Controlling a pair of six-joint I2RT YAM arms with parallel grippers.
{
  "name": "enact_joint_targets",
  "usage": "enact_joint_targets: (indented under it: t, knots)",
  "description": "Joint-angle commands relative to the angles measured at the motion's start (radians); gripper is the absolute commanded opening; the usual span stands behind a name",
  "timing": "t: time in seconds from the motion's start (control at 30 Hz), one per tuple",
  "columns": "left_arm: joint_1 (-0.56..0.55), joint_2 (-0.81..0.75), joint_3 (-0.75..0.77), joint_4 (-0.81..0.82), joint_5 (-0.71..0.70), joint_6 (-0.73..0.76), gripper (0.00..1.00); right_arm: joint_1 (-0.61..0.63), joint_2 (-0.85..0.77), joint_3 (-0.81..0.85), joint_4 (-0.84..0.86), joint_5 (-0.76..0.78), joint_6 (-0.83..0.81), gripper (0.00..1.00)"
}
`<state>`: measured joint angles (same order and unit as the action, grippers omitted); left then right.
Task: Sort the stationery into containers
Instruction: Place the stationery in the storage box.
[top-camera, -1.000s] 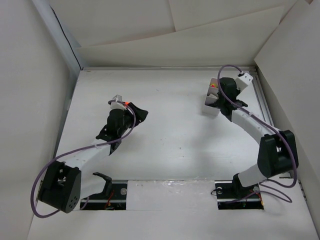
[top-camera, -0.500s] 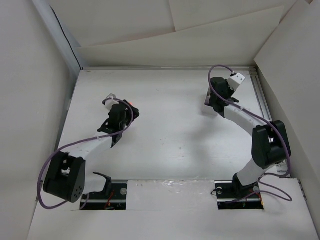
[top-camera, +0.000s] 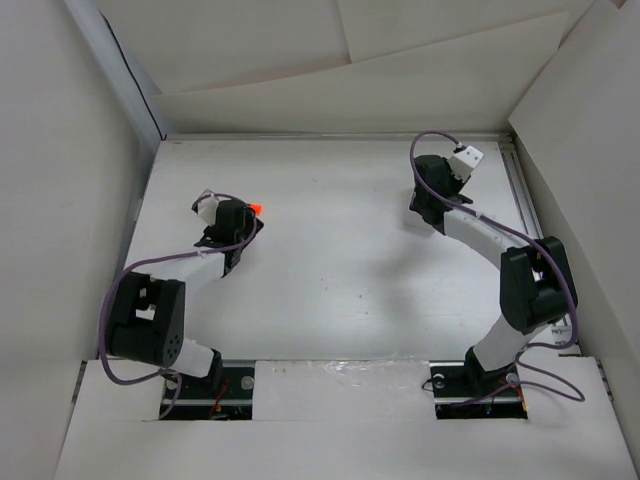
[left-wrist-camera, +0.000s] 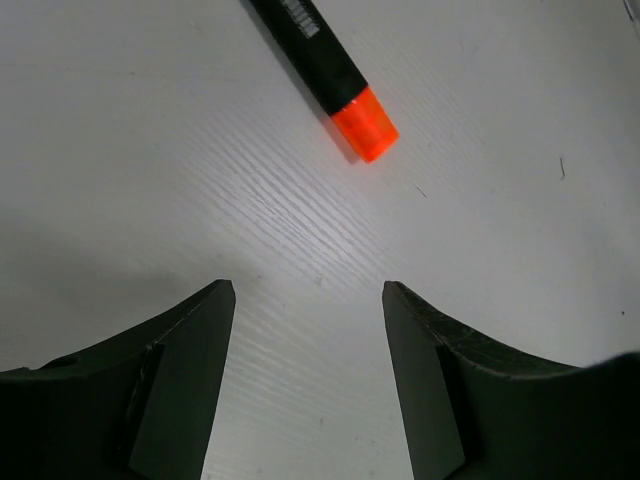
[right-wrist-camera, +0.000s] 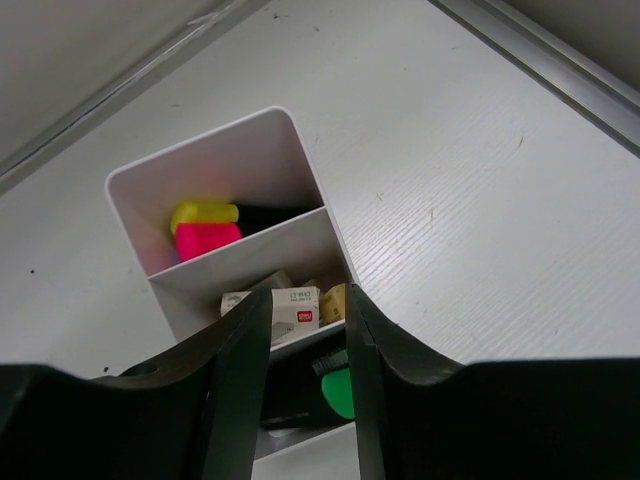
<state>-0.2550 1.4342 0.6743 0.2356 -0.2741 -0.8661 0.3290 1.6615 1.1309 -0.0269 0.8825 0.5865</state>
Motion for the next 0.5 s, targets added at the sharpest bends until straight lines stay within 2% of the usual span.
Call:
enact_joint_targets:
  t: [0.0, 0.23, 0.33, 0.47]
  knots:
    - [0.046, 0.021, 0.039, 0.008, 0.036, -0.028, 0.57, 0.015, -0.011, 0.041, -0.002, 0.003, -0.007, 0.41]
    - [0.056, 0.068, 0.119, -0.045, -0.042, -0.046, 0.57, 0.033, -0.075, 0.009, -0.002, -0.033, 0.004, 0.44]
    - [0.056, 0.098, 0.152, -0.070, -0.068, -0.056, 0.57, 0.056, -0.159, -0.029, -0.021, -0.045, 0.013, 0.50]
    - [0.056, 0.184, 0.228, -0.120, -0.119, -0.056, 0.57, 0.079, -0.287, -0.085, -0.021, -0.158, 0.013, 0.61]
